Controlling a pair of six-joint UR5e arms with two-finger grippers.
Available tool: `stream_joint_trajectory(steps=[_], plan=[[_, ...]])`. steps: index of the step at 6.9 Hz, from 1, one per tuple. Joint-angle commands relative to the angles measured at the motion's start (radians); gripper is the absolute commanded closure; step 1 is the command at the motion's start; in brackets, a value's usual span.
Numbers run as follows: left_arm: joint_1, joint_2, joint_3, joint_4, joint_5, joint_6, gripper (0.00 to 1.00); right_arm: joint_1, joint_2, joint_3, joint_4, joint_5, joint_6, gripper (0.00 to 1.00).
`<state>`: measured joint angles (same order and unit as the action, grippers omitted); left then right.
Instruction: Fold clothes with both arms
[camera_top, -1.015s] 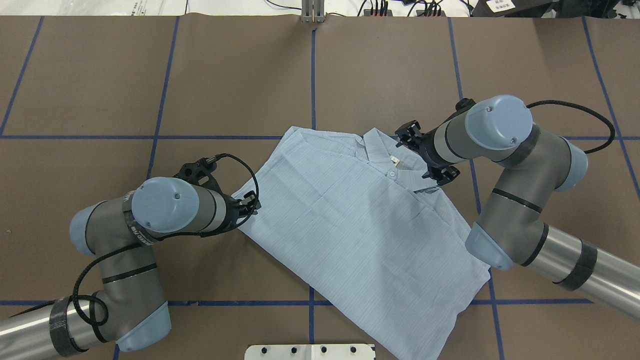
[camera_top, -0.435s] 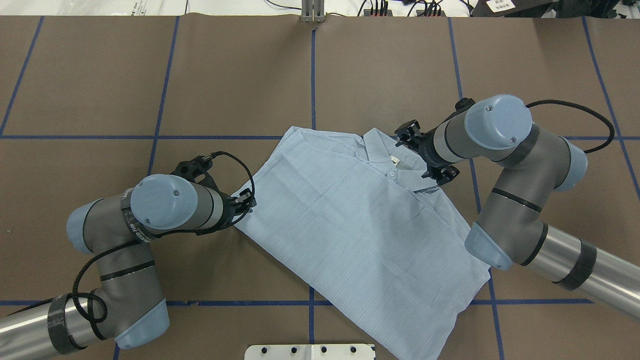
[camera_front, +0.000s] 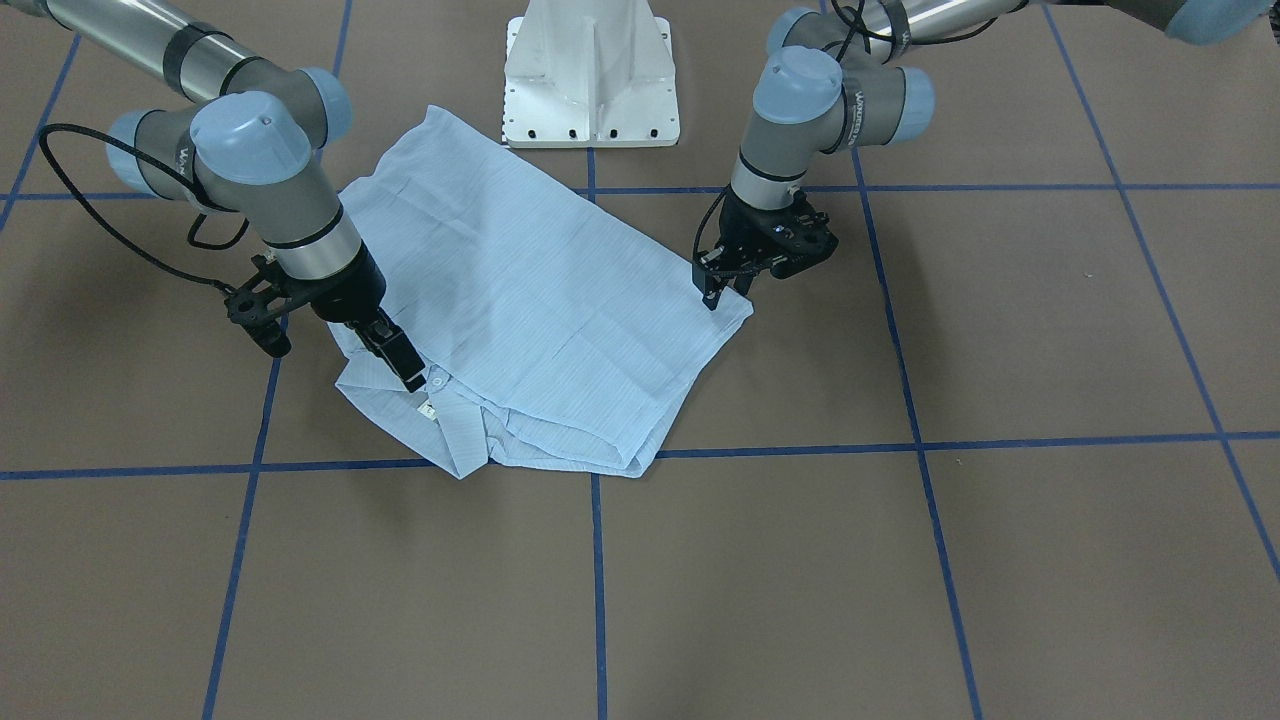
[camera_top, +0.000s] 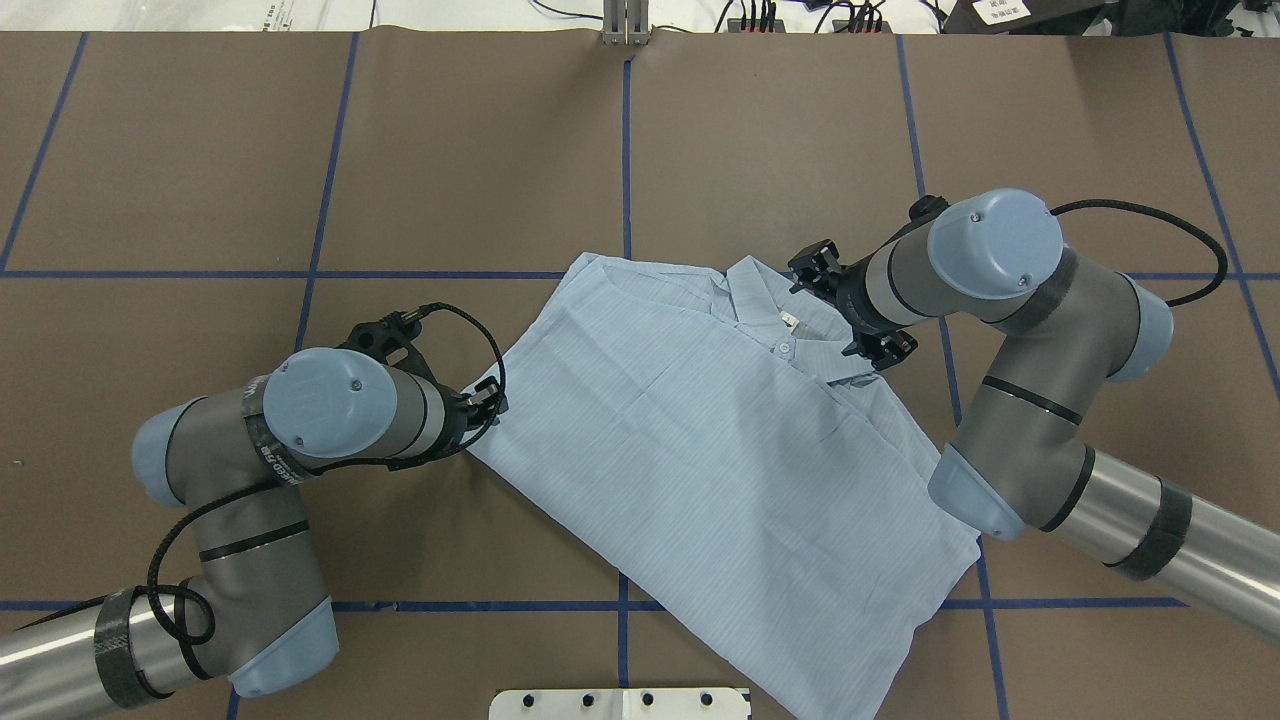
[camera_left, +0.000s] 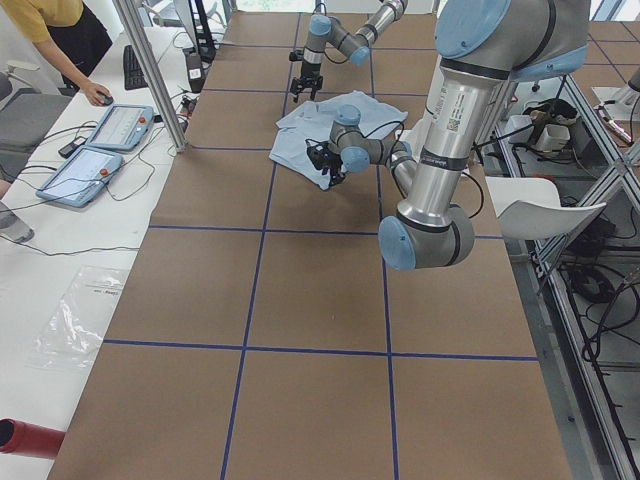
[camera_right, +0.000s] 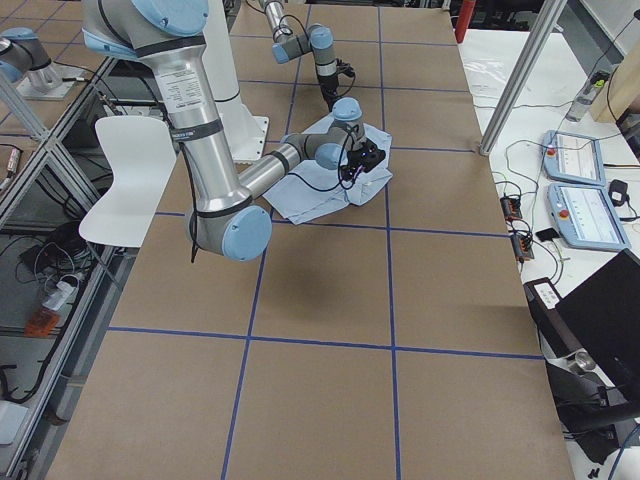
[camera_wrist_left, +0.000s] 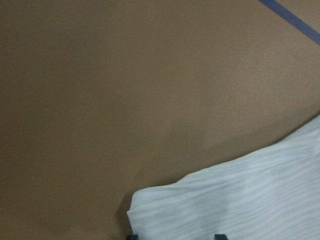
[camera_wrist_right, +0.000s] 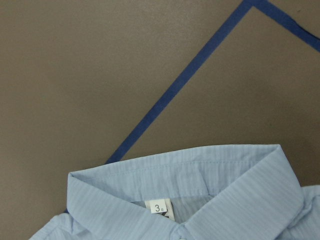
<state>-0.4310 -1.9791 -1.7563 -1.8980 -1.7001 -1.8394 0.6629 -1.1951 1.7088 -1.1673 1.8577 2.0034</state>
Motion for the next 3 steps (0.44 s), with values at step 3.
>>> stream_joint_trajectory(steps=[3], plan=[[-0.015,0.000,0.003,0.002,0.010,-0.001,1.00,0.001,0.003,0.000,0.000,0.000,0.000,0.00]])
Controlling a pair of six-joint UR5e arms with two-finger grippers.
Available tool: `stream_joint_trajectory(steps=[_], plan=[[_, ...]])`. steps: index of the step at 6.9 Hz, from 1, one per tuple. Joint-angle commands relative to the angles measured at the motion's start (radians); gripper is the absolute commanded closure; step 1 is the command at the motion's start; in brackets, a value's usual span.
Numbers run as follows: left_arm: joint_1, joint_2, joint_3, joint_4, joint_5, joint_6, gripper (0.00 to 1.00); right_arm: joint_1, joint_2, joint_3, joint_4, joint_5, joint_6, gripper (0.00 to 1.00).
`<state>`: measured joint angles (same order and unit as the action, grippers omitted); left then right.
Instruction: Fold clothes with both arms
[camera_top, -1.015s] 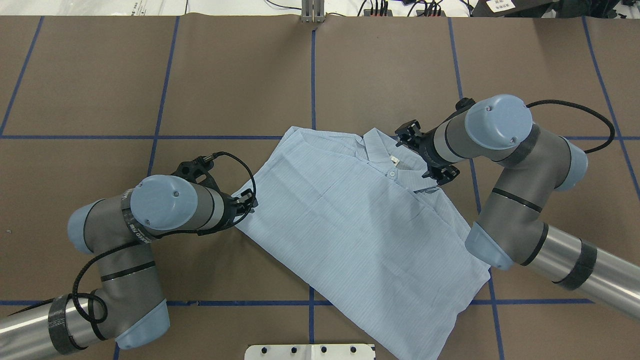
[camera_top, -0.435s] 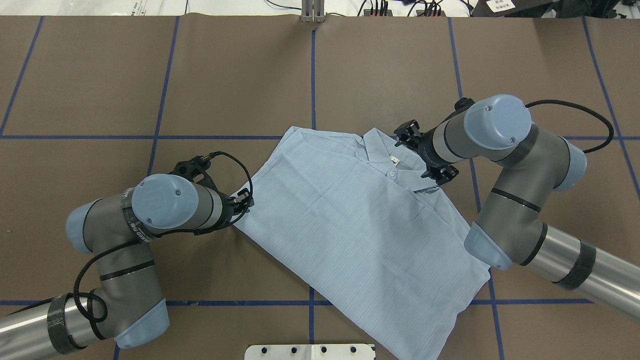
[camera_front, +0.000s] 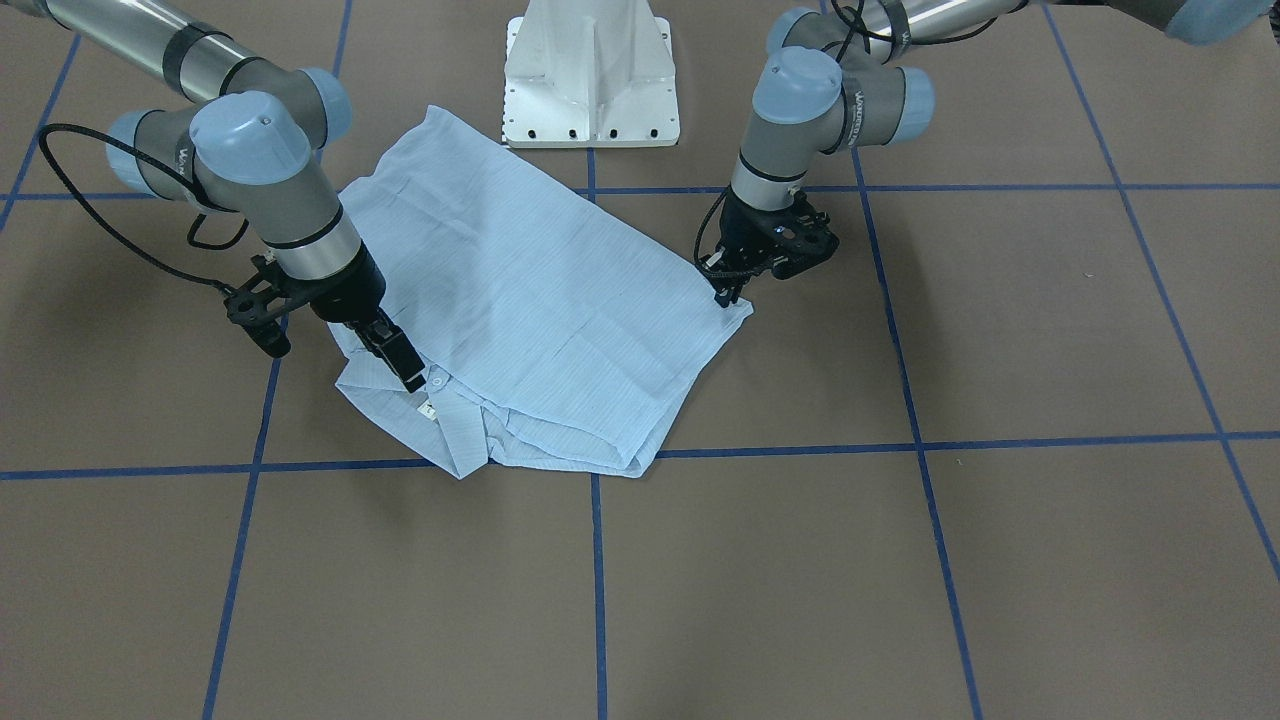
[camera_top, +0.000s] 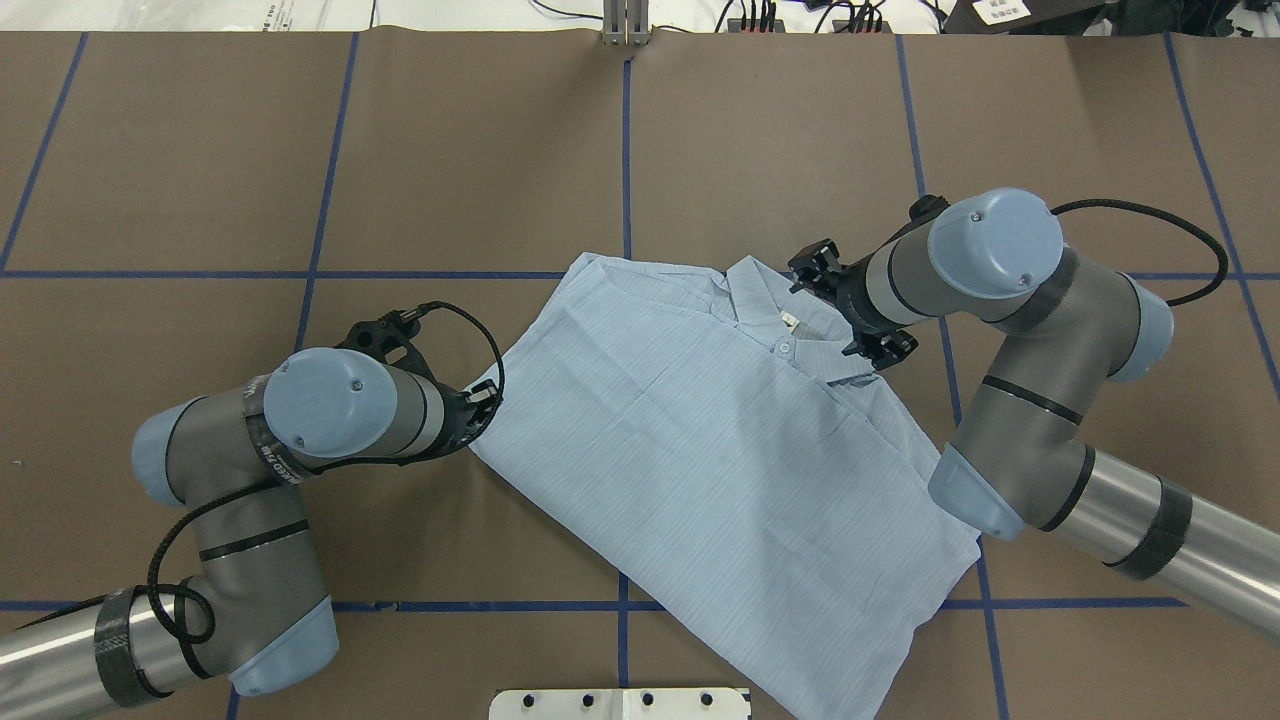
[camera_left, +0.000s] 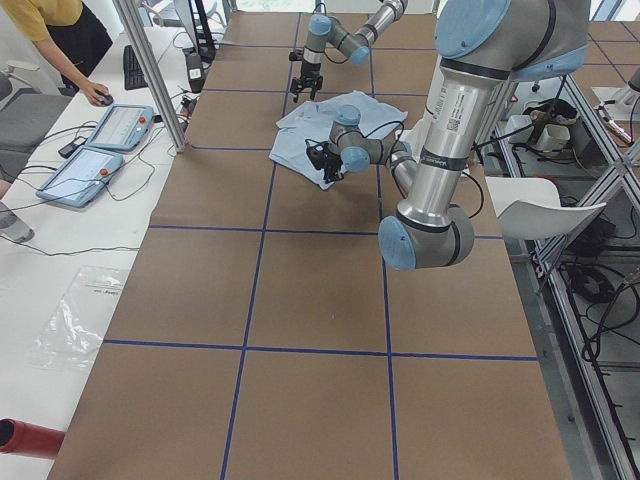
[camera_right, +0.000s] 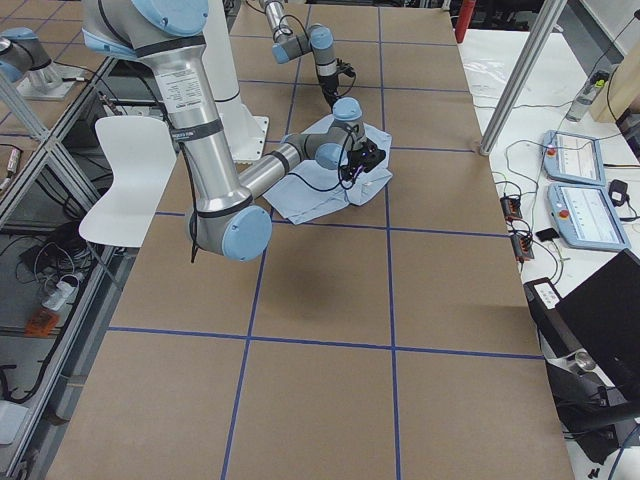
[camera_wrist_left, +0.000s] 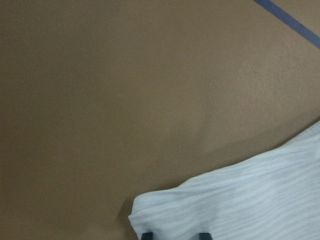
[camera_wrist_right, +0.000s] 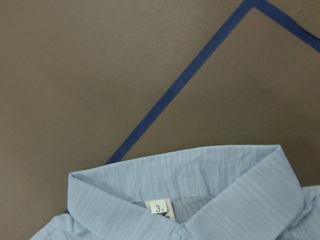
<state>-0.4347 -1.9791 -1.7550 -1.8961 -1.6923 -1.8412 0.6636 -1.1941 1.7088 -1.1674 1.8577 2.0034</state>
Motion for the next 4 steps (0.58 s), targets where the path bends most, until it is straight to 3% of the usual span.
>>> stream_joint_trajectory(steps=[1,4], plan=[[-0.041,0.000,0.003,0.006,0.006,0.008,1.00,0.001,0.002,0.000,0.000,0.000,0.000,0.00],[-0.139,-0.007,0.038,0.006,0.009,0.150,1.00,-0.001,0.008,0.000,0.000,0.000,0.003,0.00]])
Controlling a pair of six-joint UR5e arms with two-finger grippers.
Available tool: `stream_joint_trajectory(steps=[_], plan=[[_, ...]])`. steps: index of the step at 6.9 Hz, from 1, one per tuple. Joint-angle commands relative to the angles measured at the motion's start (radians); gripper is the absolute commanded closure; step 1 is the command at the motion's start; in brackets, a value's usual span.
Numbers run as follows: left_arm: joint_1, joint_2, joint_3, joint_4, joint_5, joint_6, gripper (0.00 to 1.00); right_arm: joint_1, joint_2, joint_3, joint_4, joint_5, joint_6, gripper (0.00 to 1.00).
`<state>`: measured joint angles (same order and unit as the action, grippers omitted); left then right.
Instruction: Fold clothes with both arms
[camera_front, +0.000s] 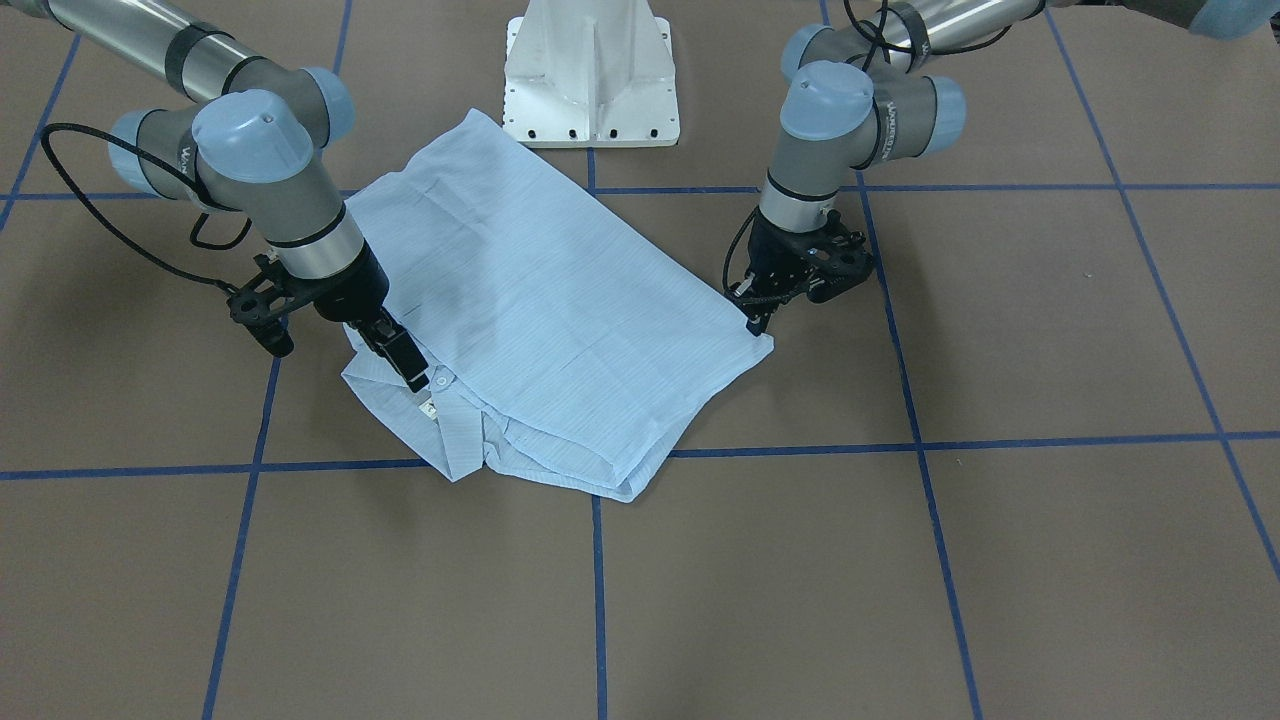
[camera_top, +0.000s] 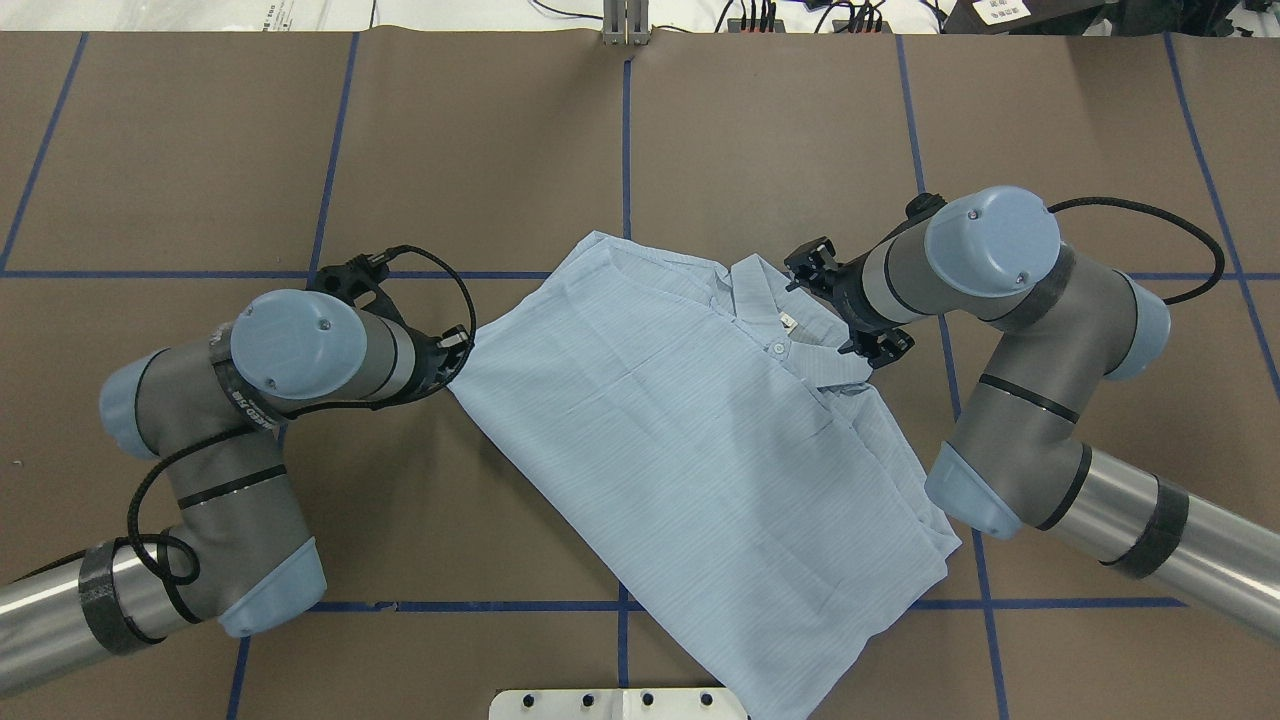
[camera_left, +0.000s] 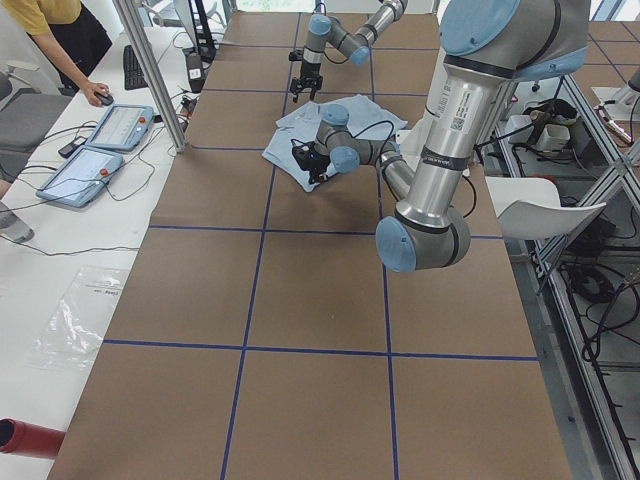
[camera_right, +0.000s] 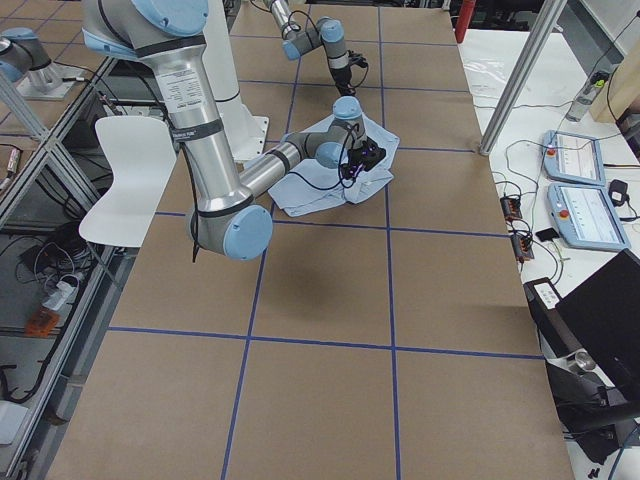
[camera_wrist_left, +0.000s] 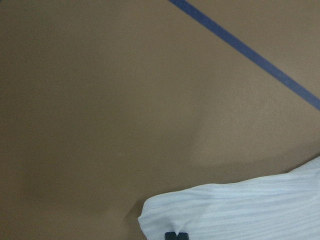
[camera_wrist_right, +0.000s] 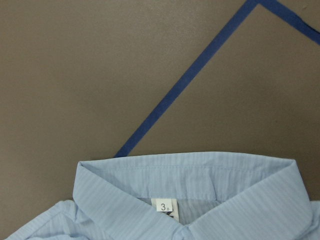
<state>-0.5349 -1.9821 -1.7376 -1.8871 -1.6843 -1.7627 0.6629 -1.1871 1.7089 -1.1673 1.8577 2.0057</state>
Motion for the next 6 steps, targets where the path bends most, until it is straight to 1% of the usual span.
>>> stream_joint_trajectory(steps=[1,2,3,4,5,6], plan=[[-0.089,-0.009,0.064,-0.025,0.017,0.136,1.00,0.000,0.000,0.000,0.000,0.000,-0.002,0.00],[-0.176,-0.036,0.151,-0.165,0.034,0.200,1.00,0.000,-0.002,-0.006,0.000,-0.002,-0.004,0.00],[-0.229,-0.137,0.379,-0.346,0.034,0.206,1.00,0.000,0.003,-0.008,0.002,-0.003,-0.002,0.00],[-0.270,-0.265,0.602,-0.485,0.034,0.212,1.00,0.000,0.010,-0.008,0.002,-0.003,-0.001,0.00],[-0.304,-0.338,0.713,-0.522,0.034,0.254,1.00,-0.002,0.012,-0.014,0.002,-0.003,-0.001,0.00],[-0.312,-0.345,0.731,-0.527,0.034,0.275,1.00,-0.002,0.014,-0.014,0.002,-0.003,0.001,0.00]])
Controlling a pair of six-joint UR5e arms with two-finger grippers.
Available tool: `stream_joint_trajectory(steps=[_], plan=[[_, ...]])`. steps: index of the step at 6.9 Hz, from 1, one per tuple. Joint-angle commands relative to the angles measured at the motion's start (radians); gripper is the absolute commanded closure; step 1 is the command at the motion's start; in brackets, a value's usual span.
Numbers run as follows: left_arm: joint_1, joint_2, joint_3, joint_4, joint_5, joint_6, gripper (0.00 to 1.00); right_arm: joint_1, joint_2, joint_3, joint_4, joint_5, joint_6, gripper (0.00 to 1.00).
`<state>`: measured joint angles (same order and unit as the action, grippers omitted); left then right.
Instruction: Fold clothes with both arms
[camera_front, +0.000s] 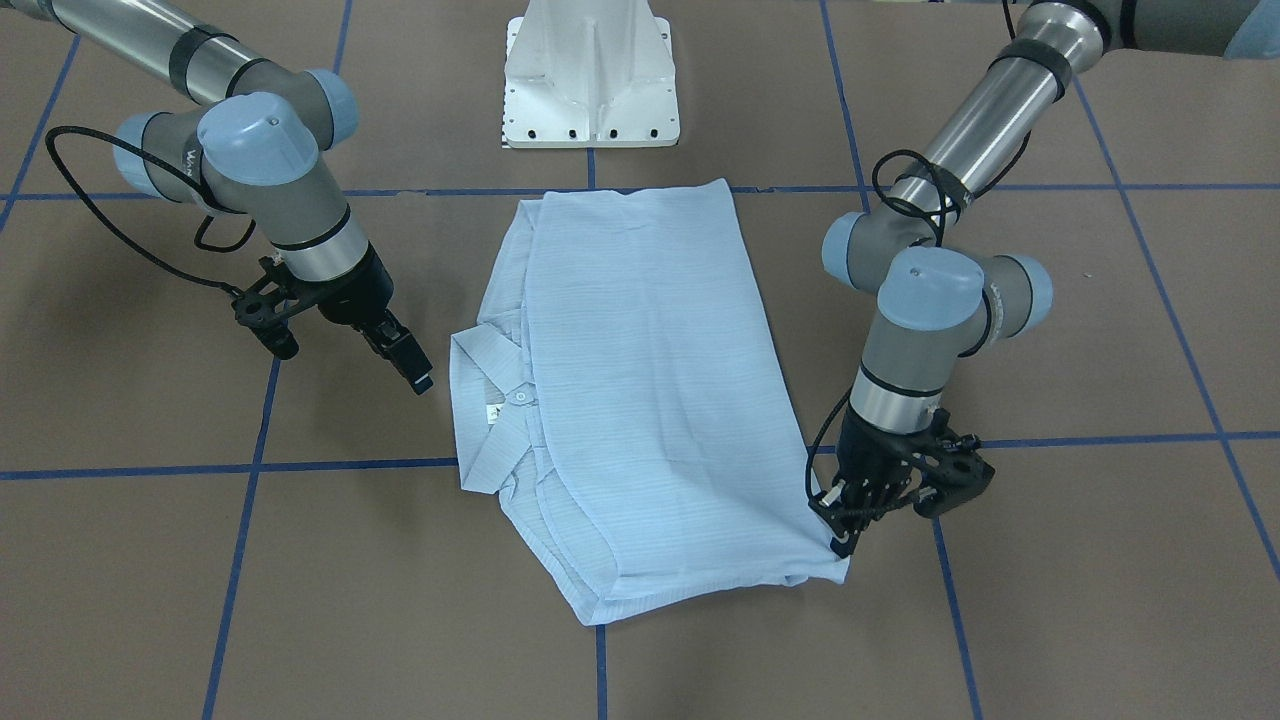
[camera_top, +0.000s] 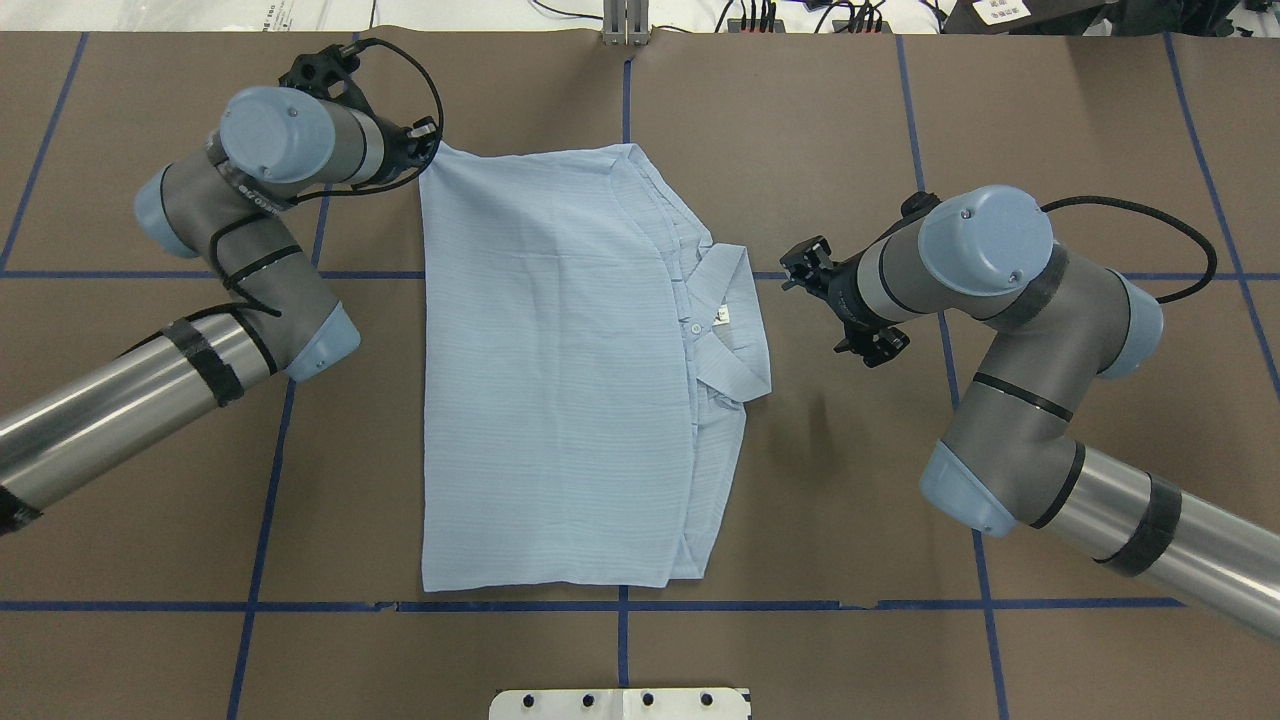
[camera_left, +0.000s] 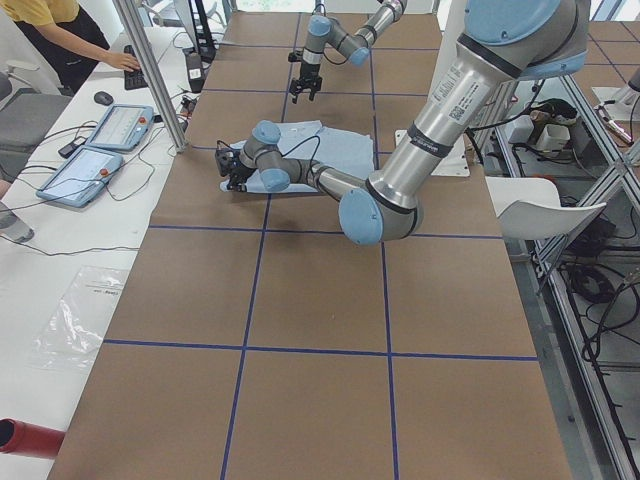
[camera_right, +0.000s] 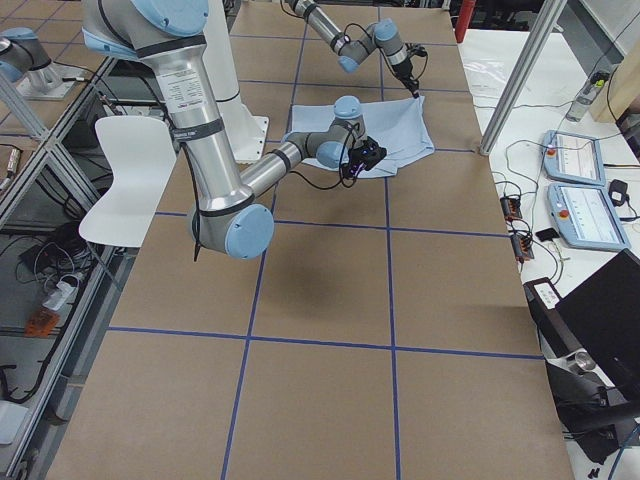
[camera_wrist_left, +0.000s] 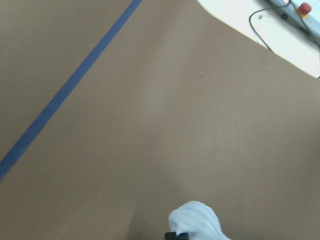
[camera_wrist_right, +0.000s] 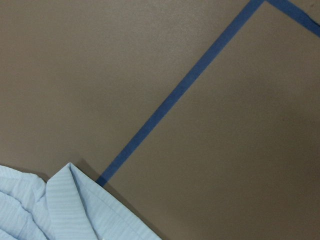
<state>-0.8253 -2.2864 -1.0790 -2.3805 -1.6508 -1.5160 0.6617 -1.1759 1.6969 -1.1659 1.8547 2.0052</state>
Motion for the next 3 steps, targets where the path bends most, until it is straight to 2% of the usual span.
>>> stream_joint_trajectory(steps=[1,2,3], plan=[[-0.020,-0.062,0.102,-0.037,0.000,0.030,1.00,-0.002,0.007,-0.002,0.000,0.000,0.003,0.00],[-0.020,-0.070,0.122,-0.040,0.000,0.030,1.00,-0.002,0.010,0.001,0.000,0.000,0.007,0.00],[-0.020,-0.079,0.128,-0.036,0.000,0.030,0.41,-0.004,0.028,0.000,-0.001,0.000,0.006,0.00]])
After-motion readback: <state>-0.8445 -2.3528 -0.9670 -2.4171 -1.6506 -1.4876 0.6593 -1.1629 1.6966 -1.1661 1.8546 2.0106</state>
